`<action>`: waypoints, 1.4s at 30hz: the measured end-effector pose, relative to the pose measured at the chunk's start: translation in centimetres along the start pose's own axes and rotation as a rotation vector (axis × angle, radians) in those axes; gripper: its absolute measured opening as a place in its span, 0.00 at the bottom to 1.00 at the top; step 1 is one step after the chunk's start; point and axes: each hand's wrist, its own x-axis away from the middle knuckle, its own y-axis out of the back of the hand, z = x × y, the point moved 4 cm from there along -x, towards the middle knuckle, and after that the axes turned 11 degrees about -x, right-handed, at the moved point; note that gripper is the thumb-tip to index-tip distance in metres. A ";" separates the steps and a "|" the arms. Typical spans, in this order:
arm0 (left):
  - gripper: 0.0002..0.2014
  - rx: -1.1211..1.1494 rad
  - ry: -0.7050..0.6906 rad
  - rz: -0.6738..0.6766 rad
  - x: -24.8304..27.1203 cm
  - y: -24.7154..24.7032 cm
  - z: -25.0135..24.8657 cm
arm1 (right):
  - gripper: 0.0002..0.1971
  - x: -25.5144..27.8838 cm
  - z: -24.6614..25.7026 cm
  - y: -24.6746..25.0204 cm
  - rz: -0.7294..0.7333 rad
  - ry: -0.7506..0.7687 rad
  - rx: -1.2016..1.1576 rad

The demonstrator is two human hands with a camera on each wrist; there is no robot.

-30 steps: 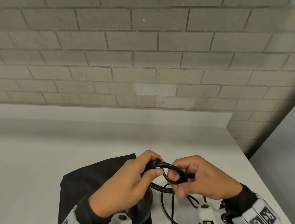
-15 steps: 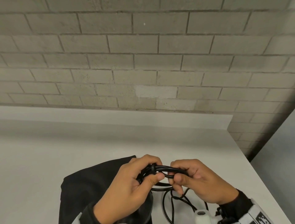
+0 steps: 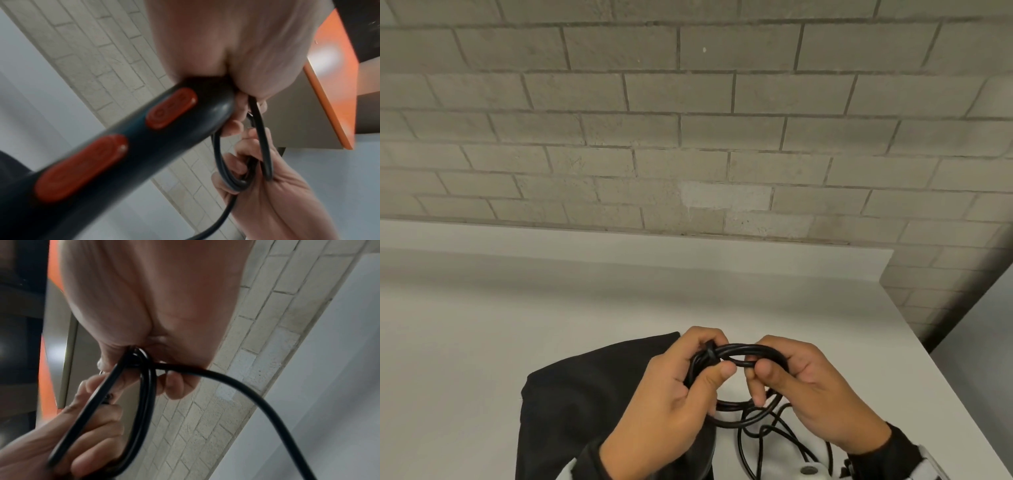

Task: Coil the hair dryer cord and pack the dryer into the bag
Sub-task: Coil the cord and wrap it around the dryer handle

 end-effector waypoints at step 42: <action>0.09 0.383 0.102 -0.113 0.1 -0.9 0.7 | 0.10 2.1 -0.2 -2.4 -0.586 0.378 1.055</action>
